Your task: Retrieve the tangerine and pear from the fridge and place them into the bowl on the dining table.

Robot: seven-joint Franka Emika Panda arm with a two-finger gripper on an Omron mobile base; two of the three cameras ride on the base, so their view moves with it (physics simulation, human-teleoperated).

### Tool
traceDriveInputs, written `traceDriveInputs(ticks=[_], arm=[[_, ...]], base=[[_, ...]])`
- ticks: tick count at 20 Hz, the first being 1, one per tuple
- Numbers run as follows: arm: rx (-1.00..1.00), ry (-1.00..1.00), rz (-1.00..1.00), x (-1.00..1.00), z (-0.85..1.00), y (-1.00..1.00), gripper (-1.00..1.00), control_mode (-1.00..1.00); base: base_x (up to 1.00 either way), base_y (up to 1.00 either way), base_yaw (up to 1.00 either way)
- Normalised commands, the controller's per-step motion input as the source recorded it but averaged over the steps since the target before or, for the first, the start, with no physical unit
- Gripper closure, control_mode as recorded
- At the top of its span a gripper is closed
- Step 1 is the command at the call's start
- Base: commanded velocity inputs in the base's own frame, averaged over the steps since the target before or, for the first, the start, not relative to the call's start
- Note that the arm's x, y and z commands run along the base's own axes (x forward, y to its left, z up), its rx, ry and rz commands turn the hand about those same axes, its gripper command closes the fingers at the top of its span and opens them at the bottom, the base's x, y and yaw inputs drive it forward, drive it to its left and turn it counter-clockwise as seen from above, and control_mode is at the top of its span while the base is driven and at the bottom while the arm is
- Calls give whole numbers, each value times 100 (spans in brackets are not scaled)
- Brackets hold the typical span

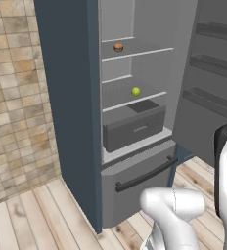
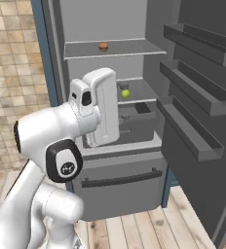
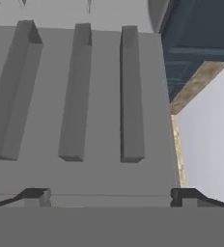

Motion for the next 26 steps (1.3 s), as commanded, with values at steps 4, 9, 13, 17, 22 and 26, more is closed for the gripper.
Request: traceDriveInputs(ticks=[4,9,13,17,22,26], arm=[[28,-10,-9,0,-51,71,-100,-100],[36,-23,-13,10,-69,79,-100,-100],[45,-31,-6,8,-62,58,-100,-100],[46,-8,5,0,-47,11,-100,-100],[43,-6,19,0,-68,3,-100,-100],[37,-4,27,0,-80,25,-100,-100]], base=[[0,0,0],[0,0,0],[0,0,0],[0,0,0],[0,0,0],[0,0,0]])
